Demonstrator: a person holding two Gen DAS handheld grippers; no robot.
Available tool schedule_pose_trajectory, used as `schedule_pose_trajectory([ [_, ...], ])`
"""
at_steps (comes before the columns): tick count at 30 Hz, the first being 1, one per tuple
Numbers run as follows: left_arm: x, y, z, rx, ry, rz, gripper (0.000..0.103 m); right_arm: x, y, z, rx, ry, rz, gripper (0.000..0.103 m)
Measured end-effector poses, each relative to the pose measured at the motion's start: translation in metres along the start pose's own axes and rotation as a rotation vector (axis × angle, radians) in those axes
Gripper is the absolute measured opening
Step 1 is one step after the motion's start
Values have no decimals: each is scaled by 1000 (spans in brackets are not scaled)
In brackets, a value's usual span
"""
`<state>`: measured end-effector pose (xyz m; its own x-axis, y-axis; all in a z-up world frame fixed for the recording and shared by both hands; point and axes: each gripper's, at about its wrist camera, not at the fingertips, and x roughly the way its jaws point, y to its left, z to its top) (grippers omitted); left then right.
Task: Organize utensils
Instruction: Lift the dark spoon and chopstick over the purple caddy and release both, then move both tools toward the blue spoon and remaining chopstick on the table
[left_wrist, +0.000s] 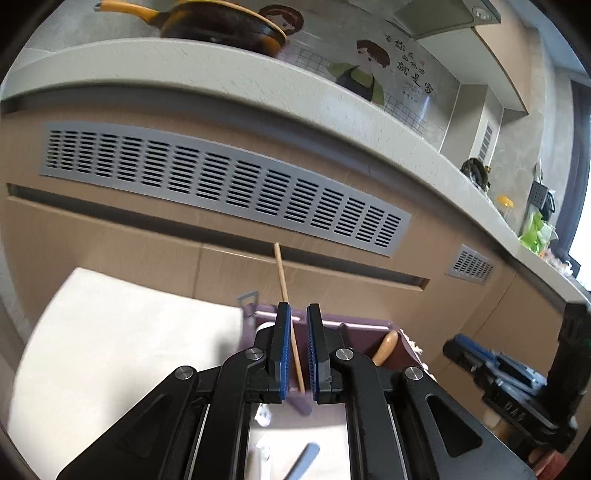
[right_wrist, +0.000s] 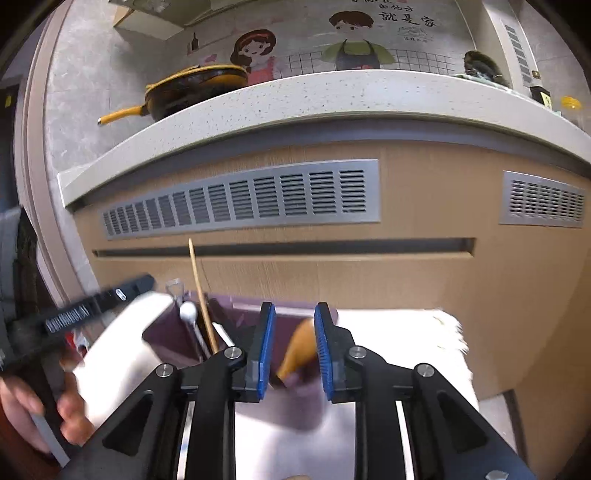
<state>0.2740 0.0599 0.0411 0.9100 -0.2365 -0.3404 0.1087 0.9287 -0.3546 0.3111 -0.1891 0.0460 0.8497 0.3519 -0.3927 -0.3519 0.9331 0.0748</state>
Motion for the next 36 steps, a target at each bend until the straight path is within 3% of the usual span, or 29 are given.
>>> schedule_pose_trajectory([
  [5,-29,20,-11,-5,72,106,35,-14,11,-18,-61,110,-12,23],
  [14,-61,78,-70,-36,265,251,35,4,61,-76,-169,380,132,23],
  [18,-70,91,-83,-64,313,244,35,21,103,-94,-266,455,262,23],
  [23,-77,93,-98,-77,363,210,36,64,129,-91,-345,460,227,23],
  [30,-74,93,-100,-92,393,180,36,102,104,-86,-245,554,216,21],
  [36,-70,97,-98,-109,392,179,36,56,71,-107,-195,584,254,22],
])
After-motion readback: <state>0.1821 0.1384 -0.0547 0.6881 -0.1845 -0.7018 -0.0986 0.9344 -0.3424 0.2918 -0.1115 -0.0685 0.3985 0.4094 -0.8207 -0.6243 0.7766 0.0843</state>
